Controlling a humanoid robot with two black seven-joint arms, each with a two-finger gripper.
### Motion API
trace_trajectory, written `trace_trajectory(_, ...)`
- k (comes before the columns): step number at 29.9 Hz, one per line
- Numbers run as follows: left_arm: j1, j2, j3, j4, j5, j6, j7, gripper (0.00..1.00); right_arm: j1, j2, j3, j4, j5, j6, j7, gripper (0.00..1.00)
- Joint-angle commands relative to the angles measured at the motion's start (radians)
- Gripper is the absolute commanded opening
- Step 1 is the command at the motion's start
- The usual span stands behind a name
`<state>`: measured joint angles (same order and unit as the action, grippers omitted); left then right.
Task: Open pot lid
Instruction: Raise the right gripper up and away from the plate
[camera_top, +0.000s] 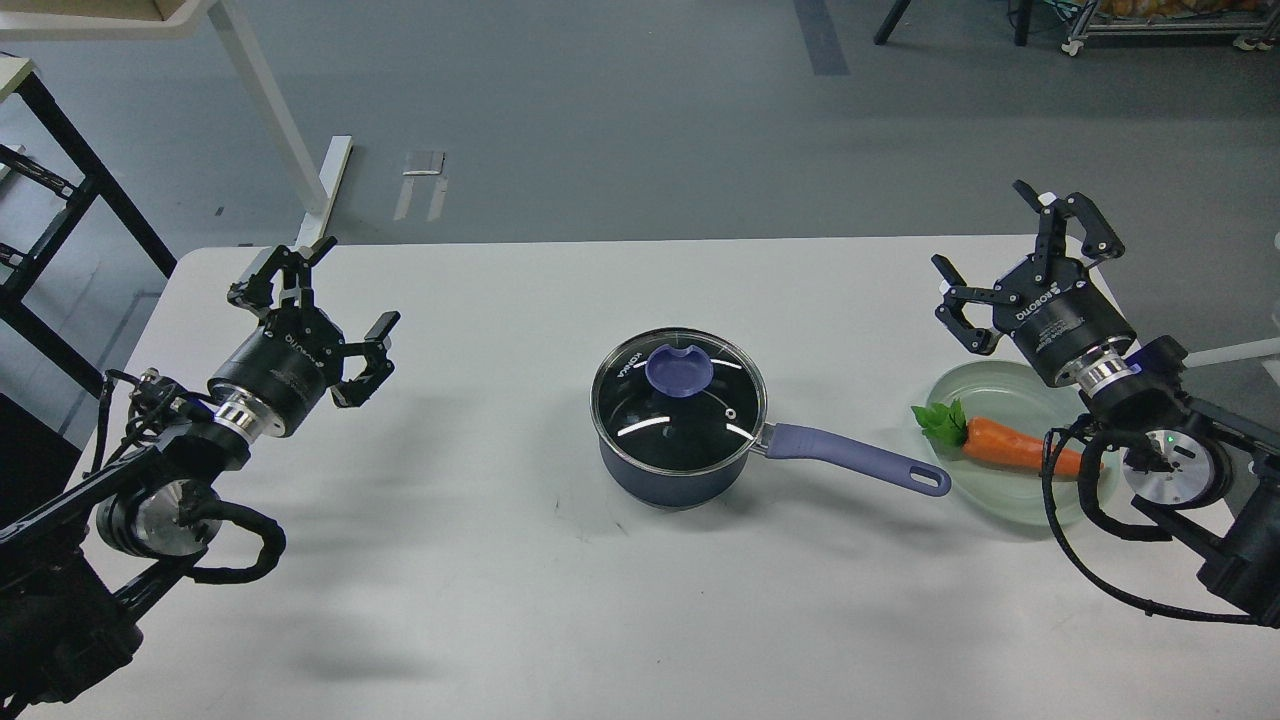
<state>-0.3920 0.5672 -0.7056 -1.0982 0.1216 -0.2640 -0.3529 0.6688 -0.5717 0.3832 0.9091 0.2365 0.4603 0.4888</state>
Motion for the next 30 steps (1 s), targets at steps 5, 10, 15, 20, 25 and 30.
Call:
trace_trajectory(5, 0.002, 0.005, 0.000, 0.000, 0.013, 0.018, 0.006, 0.99, -0.001, -0.005, -0.001, 0.002, -0.012, 0.000, 0.000, 1.00)
trace_trajectory(10, -0.014, 0.013, 0.008, 0.023, 0.013, 0.012, -0.001, 0.99, 0.009, -0.052, 0.002, 0.019, -0.106, 0.000, 0.000, 1.00)
trace_trajectory(15, -0.028, 0.020, 0.001, 0.037, 0.003, 0.003, -0.006, 0.99, 0.049, -0.152, 0.017, 0.102, -0.229, -0.003, 0.000, 1.00)
trace_trajectory(20, -0.031, 0.020, 0.001, 0.029, 0.004, -0.035, -0.008, 0.99, 0.126, -0.273, 0.016, 0.224, -0.402, -0.005, 0.000, 1.00)
trace_trajectory(25, -0.033, 0.023, 0.003, 0.023, 0.012, -0.035, -0.061, 0.99, 0.239, -0.358, 0.010, 0.338, -0.768, -0.005, 0.000, 1.00)
trace_trajectory(30, -0.047, 0.023, 0.003, 0.018, 0.013, -0.035, -0.077, 0.99, 0.308, -0.408, 0.000, 0.453, -1.095, -0.002, 0.000, 1.00)
